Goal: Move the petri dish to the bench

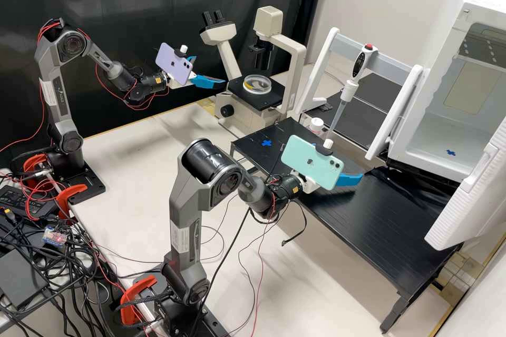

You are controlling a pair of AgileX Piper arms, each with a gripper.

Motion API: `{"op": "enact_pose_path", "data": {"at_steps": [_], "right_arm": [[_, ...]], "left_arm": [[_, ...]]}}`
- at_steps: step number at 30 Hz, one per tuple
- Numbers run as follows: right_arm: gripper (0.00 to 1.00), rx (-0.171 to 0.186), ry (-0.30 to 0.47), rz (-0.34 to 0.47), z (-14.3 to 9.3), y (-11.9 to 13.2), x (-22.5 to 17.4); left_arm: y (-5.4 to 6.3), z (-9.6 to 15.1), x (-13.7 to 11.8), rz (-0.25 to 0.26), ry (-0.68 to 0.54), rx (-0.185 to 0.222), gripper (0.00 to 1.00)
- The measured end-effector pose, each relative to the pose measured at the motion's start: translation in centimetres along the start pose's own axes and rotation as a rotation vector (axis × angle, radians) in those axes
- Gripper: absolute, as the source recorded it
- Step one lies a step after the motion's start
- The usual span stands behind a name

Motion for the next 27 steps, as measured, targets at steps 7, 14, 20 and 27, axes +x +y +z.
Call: {"op": "enact_pose_path", "data": {"at_steps": [7, 14, 20, 27], "right_arm": [[1.0, 0.0, 0.0, 0.0, 0.0, 0.0, 0.0], [1.0, 0.019, -0.009, -0.008, 0.2, -0.2, -1.0], [1.0, 0.038, 0.084, 0.012, -1.6, 0.0, -3.5], [1.0, -0.031, 0.302, -0.056, -7.0, -2.6, -5.8]], "left_arm": [[0.0, 0.0, 0.0, 0.0, 0.0, 0.0, 1.0], [0.0, 0.0, 0.0, 0.0, 0.0, 0.0, 1.0], [0.0, 0.0, 0.0, 0.0, 0.0, 0.0, 1.0], [0.0, 0.0, 0.0, 0.0, 0.0, 0.0, 1.0]]}}
